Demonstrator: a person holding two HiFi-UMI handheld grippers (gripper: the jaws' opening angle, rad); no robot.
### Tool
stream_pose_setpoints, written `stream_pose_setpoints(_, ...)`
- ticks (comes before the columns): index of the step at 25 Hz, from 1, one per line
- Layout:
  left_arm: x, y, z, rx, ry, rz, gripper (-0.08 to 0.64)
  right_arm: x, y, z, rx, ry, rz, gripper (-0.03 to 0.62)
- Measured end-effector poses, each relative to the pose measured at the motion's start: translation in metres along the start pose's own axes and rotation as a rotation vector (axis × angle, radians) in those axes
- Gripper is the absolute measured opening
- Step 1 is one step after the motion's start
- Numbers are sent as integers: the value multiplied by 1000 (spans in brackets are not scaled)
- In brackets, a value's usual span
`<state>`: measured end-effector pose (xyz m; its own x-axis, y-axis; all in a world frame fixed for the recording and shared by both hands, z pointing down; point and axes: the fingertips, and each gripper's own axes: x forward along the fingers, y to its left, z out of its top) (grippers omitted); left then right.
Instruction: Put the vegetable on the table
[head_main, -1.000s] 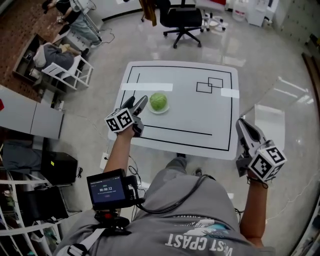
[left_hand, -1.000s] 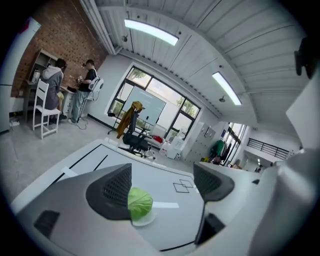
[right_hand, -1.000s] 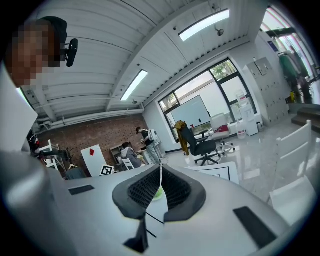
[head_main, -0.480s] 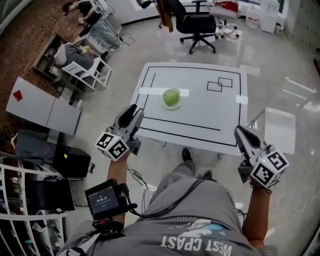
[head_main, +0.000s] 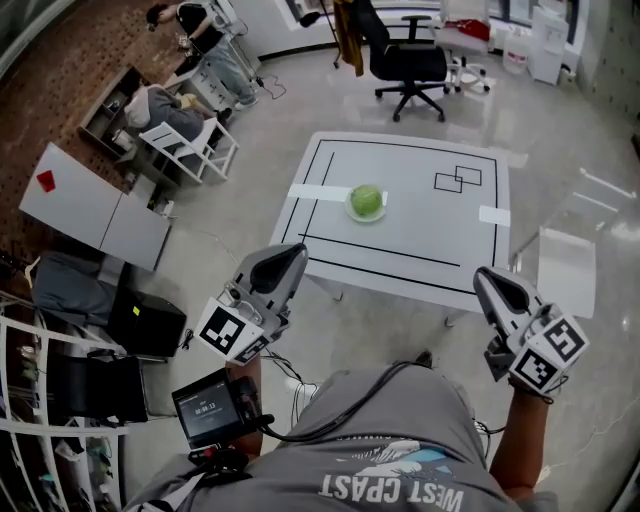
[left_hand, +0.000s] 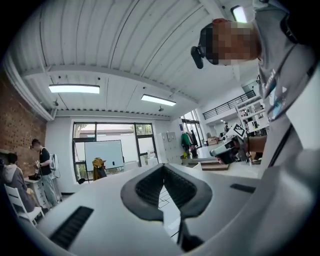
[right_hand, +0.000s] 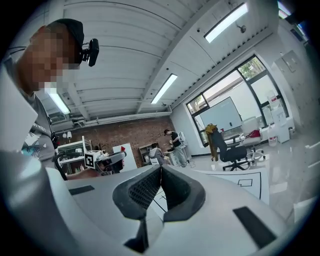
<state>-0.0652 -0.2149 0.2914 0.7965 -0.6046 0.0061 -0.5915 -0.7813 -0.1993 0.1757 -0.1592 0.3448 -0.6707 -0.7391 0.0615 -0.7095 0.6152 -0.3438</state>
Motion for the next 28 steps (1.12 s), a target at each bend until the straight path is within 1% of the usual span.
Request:
stream_pose_setpoints(3,-35,-3,0,13,1,-3,8,13,32,-7,-15,21,-4,5)
stream_pose_setpoints(6,-78,2,-3,18,13,10,8,36,67,-17,-34,50,-5,6)
stream_pose_setpoints(10,-150,25,-12,-39,-13,64,8,67,127,-29,-99,82,21,5)
stream_pose_setpoints(13,-194,42,-25,-90,0,112,8,81,164,-37,-134,99,27,5)
stream_pose_setpoints(15,-219,46,-30,-104,0,119,8,86,187,-43,-148,105,25,5)
stream_pose_setpoints(19,-256,45,-36,-111,2,100,8,86,227,-54,-160,108,6,5)
stream_pose_setpoints(22,-272,36,-41,-112,9,76,8,76,250,-63,-162,109,-10,5)
stream_pose_setpoints(28,-271,11,-40,-115,-13,15,8,41,262,-75,-161,104,-69,5)
